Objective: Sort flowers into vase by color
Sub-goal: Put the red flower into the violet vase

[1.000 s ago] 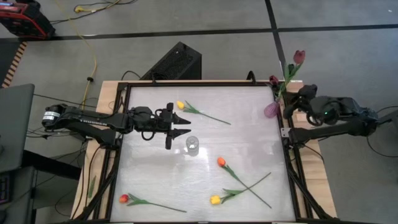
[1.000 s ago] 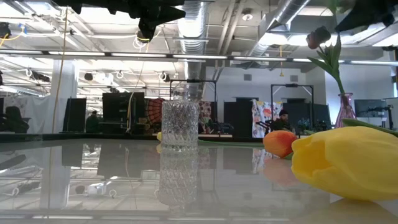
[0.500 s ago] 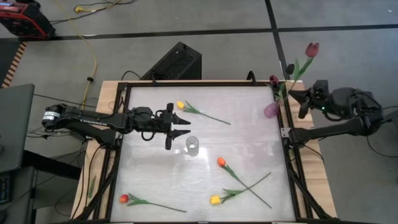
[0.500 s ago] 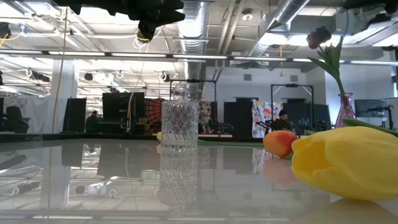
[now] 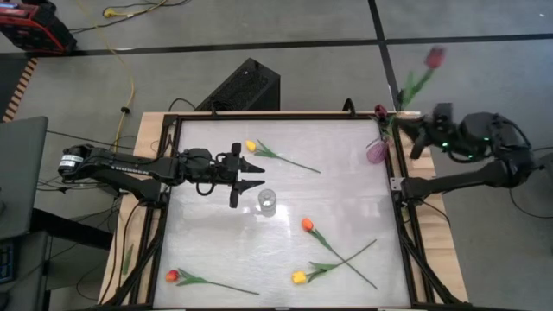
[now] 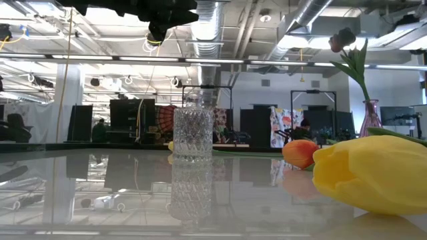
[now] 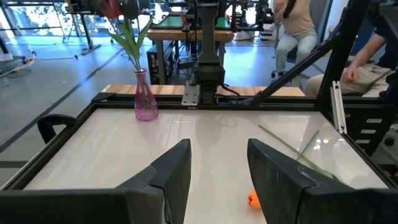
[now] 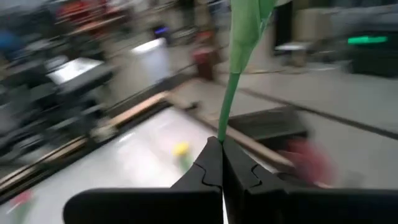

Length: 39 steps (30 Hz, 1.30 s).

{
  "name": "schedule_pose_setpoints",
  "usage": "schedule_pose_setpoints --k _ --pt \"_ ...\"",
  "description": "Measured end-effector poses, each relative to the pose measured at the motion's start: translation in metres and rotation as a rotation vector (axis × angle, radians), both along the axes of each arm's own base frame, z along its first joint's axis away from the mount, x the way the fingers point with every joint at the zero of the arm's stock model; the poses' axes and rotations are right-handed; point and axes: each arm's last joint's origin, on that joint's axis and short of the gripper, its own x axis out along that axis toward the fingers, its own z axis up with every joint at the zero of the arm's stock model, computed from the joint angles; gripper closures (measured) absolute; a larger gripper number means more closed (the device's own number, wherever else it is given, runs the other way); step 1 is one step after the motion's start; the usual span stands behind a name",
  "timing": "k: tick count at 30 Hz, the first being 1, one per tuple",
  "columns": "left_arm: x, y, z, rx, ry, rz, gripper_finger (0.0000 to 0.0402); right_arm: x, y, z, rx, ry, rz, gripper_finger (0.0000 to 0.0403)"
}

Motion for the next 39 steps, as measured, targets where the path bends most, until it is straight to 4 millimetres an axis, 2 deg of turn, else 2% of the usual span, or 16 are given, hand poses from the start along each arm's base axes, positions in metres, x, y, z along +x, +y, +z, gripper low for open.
schedule_pose_setpoints --k 5,9,13,19,23,27,32,39 --pt "0.000 0.000 0.000 0.000 0.002 0.000 0.0255 0.048 0.008 0.012 -0.030 -0.031 0.261 0.0385" --pt "0.000 0.000 -0.001 0.017 0.015 -0.002 0.0255 0.076 0.009 0.026 -0.136 -0.082 0.320 0.0385" --pt "0.000 0.000 -0.002 0.028 0.025 -0.004 0.0255 0.095 -0.002 0.044 -0.268 -0.072 0.210 0.0385" --pt "0.000 -0.001 -0.002 0.027 0.026 -0.024 0.0255 0.107 -0.043 0.057 -0.354 0.085 -0.049 0.0385" --pt "0.000 -0.001 -0.003 0.026 0.036 -0.024 0.0255 0.088 -0.072 0.059 -0.314 0.247 -0.239 0.0385" --pt "-0.001 0.000 -0.004 0.039 0.047 -0.021 0.0255 0.055 -0.080 0.062 -0.292 0.339 -0.398 0.0385" --pt "-0.001 0.002 -0.004 0.041 0.042 -0.009 0.0255 0.015 -0.064 0.063 -0.284 0.374 -0.535 0.0385" --pt "-0.001 0.004 -0.004 0.025 0.040 -0.002 0.0255 -0.018 -0.030 0.053 -0.198 0.361 -0.588 0.0385"
